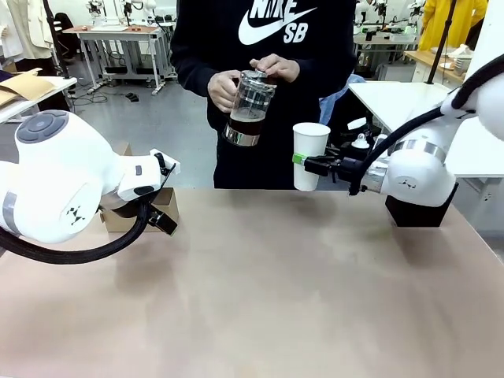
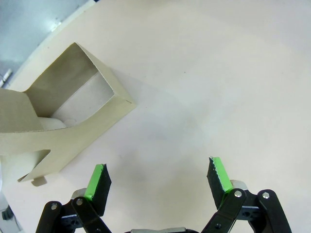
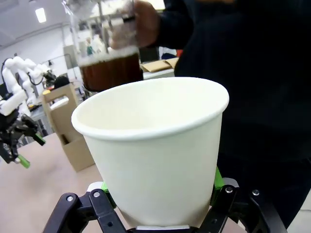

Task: Pour a drink into a cup and package it in a carrier.
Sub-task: Pick up the 600 ml Paper Cup and place it in the middle top area of the table, then when a person places the Paper Cup Lid on the 600 ml Paper Cup , lift the 600 ml Paper Cup.

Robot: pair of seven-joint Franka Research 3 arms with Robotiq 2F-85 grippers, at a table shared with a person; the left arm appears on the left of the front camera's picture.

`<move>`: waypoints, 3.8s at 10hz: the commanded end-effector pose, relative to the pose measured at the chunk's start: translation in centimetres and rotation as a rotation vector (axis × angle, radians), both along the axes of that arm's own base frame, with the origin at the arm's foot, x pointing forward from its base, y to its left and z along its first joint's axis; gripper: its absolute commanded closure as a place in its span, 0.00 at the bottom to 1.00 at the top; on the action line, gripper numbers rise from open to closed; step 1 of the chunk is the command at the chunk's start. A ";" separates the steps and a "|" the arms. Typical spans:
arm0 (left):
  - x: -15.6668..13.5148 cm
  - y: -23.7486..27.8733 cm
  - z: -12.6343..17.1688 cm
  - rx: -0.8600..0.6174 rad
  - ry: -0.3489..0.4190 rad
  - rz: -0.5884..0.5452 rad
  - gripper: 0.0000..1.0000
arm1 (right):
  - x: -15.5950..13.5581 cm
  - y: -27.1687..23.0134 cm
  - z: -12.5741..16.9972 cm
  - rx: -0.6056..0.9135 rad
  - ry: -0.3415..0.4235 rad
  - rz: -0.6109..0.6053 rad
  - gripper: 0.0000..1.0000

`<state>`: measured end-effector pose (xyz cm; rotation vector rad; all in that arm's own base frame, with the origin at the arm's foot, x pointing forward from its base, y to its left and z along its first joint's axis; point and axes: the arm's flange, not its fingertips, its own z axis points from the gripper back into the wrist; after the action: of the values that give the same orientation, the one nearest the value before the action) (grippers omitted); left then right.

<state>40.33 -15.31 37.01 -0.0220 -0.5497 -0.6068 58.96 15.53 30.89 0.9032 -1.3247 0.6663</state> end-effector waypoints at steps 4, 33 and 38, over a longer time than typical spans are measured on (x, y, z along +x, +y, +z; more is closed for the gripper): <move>0.0 0.1 0.0 -0.003 0.000 0.001 0.00 | 1.9 -0.1 -2.4 -0.006 -0.030 0.066 0.20; 0.0 0.1 0.0 -0.003 0.000 0.001 0.00 | 1.3 -0.5 -2.8 0.000 0.015 -0.005 0.20; 0.0 0.1 0.0 -0.003 0.000 0.001 0.00 | 1.3 -0.5 -2.8 0.000 0.015 -0.005 0.20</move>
<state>40.33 -15.31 37.01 -0.0220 -0.5497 -0.6068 60.28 14.70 27.77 0.9102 -1.3096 0.6711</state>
